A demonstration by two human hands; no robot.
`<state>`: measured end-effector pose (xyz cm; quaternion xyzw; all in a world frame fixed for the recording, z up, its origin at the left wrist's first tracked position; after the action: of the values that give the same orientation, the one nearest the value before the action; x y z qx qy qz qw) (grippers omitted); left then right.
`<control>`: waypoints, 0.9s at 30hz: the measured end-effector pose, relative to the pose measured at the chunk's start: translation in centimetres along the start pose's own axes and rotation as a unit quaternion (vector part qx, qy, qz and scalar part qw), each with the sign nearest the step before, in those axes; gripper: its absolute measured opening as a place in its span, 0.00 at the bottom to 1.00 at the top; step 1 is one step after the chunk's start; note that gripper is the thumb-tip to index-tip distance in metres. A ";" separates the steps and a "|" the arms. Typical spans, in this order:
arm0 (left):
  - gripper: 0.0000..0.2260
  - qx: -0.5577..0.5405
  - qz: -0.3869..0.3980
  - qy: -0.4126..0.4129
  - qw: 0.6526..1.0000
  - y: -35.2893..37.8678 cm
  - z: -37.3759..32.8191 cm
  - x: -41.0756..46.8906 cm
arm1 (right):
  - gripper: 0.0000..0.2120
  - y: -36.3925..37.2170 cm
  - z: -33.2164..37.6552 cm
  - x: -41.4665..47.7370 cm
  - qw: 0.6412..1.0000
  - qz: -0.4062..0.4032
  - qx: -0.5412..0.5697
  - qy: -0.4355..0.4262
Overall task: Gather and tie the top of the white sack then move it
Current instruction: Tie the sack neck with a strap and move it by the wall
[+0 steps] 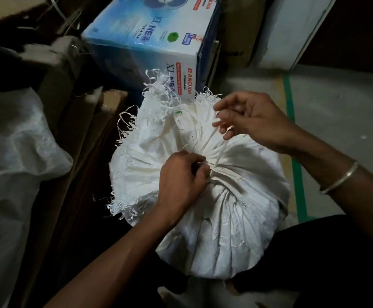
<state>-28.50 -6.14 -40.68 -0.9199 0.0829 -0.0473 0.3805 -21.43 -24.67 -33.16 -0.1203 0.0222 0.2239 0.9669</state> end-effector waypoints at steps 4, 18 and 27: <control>0.09 0.035 0.013 0.019 0.999 0.2 0.3 0.1 | 0.06 0.6 -3.0 1.5 0.982 -0.163 -0.098 -0.006; 0.08 0.025 -0.014 0.027 0.999 0.8 0.5 -0.2 | 0.10 1.8 -1.0 0.6 0.945 -0.078 -0.311 0.056; 0.05 -0.006 -0.021 0.024 0.999 0.7 0.4 -0.7 | 0.15 2.4 -1.2 -1.8 0.775 0.109 -0.616 -0.083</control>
<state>-29.18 -6.27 -41.49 -0.9222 0.0736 -0.0770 0.3717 -24.06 -23.66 -34.70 -0.6685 -0.1876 0.3023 0.6531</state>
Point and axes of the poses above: each hand's wrist, its own x-axis towards the middle knuckle, its own y-axis out of the palm, z = x × y, the point moved 1 cm from there along x, towards the middle knuckle, and after that the axes turned 9 degrees about z, right-handed, at the moved point
